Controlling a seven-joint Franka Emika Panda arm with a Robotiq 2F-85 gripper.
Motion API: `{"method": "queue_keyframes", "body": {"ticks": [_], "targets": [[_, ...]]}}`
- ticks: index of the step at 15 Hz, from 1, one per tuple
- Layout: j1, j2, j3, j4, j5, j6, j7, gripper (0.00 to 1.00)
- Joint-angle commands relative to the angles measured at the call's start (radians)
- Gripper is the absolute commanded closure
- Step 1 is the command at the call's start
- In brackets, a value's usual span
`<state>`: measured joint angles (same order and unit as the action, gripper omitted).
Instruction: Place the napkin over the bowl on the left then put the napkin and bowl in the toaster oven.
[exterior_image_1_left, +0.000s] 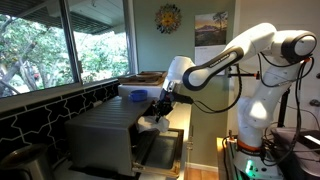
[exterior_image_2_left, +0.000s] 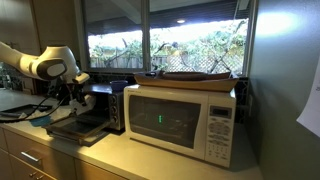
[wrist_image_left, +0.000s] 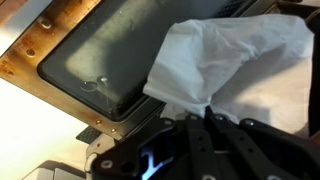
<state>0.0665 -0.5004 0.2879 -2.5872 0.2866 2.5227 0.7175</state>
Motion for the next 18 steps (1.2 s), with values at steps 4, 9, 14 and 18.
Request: {"method": "queue_keyframes", "body": {"ticks": [4,9,14,18], "targets": [[-0.043,0.042,0.035,0.022,-0.077,0.058,0.132,0.99],[-0.068,0.076,0.064,0.039,-0.165,0.083,0.223,0.99],[-0.079,0.106,0.072,0.047,-0.235,0.141,0.272,0.99],[-0.074,0.145,0.071,0.059,-0.254,0.199,0.284,0.99]]}}
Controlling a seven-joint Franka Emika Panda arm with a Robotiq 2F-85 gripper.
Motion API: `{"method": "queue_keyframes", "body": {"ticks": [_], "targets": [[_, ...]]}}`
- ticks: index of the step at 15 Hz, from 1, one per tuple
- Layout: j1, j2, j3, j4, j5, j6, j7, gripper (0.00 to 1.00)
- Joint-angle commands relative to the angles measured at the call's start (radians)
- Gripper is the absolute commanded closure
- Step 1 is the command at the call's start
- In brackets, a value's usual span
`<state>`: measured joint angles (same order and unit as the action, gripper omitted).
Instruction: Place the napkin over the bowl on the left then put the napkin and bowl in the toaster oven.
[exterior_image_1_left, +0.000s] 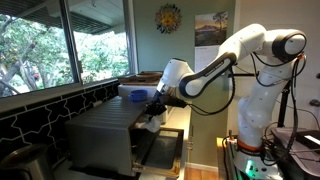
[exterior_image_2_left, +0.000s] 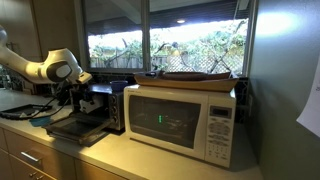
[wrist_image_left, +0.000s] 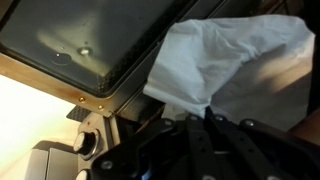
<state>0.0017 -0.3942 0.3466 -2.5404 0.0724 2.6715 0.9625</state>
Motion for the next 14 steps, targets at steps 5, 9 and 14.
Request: {"method": "queue_keyframes", "body": {"ticks": [5,9,14], "targets": [[0.002,0.064,0.004,0.008,-0.029,0.103,0.031,0.99],[0.006,0.073,0.005,0.008,-0.025,0.11,0.032,0.7],[0.013,0.062,0.001,-0.006,-0.014,0.164,0.025,0.48]]}}
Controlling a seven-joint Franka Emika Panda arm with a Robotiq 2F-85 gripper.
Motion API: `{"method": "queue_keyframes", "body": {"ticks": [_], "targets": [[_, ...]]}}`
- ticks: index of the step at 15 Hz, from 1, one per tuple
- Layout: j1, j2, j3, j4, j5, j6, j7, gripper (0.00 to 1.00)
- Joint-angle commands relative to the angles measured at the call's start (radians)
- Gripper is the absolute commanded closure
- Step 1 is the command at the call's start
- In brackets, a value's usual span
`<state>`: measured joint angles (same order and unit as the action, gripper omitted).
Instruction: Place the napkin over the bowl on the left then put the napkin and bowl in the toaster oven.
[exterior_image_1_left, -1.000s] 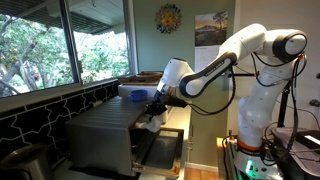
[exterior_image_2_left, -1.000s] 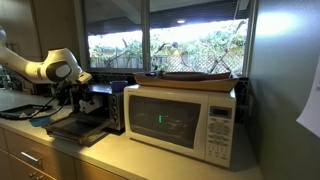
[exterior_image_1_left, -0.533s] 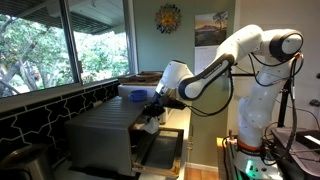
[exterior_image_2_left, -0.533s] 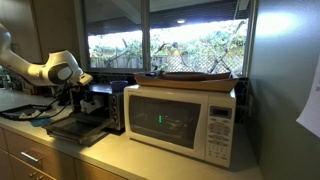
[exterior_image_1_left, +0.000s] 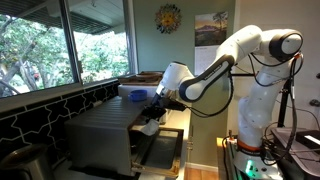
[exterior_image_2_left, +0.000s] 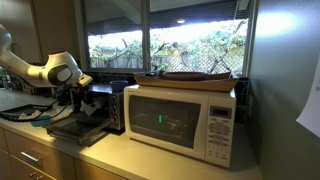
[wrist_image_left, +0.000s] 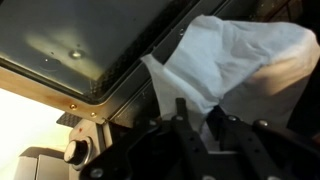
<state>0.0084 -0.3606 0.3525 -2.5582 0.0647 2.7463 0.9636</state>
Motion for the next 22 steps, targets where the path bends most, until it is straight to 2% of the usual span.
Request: {"method": "queue_keyframes", "body": {"ticks": [1,6,7,10,15,17,22], "targets": [[0.012,0.028,-0.008,0.006,-0.001,0.096,0.016,0.4],[0.02,0.001,-0.016,-0.019,0.004,0.1,0.003,0.03],[0.023,-0.005,-0.018,-0.023,0.005,0.099,-0.002,0.0],[0.025,-0.032,-0.026,-0.039,0.002,0.063,-0.023,0.0],[0.068,-0.098,-0.072,-0.057,0.032,0.03,-0.111,0.0],[0.1,-0.126,-0.105,-0.059,0.04,0.039,-0.198,0.0],[0.206,-0.15,-0.194,-0.058,0.102,-0.044,-0.486,0.0]]}}
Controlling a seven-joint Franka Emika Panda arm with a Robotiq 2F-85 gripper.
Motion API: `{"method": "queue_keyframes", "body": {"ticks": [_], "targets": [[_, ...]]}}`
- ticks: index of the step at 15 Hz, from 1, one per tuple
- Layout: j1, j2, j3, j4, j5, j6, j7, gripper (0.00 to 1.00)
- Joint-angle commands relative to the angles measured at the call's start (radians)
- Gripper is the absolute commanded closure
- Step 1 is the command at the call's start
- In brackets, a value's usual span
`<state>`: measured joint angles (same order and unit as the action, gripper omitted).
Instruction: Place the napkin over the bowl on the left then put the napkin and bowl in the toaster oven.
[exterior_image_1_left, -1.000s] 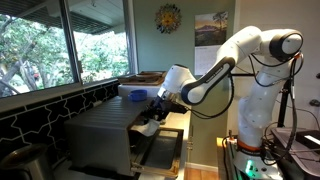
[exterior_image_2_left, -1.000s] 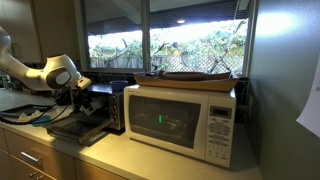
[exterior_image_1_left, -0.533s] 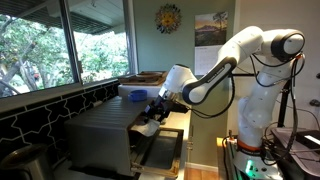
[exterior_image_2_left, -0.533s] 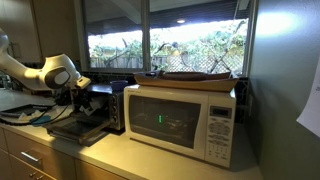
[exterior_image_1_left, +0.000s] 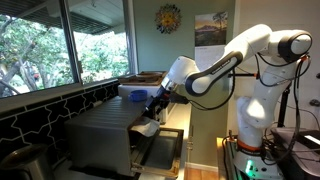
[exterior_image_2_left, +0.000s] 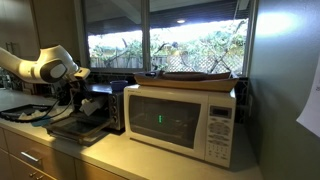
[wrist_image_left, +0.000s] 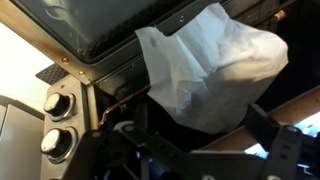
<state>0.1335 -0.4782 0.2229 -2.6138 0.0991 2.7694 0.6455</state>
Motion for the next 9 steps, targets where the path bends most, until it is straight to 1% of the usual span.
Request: {"method": "queue_keyframes", "body": {"ticks": [1,4,5,7,9], "targets": [[0.106,-0.032,-0.081,0.003,0.093,-0.099,-0.238,0.0],[0.153,-0.025,-0.111,0.024,0.145,-0.19,-0.405,0.0],[0.156,-0.02,-0.113,0.033,0.15,-0.224,-0.443,0.0],[0.155,-0.007,-0.111,0.044,0.154,-0.265,-0.499,0.0],[0.147,0.018,-0.098,0.048,0.15,-0.247,-0.522,0.0]]}}
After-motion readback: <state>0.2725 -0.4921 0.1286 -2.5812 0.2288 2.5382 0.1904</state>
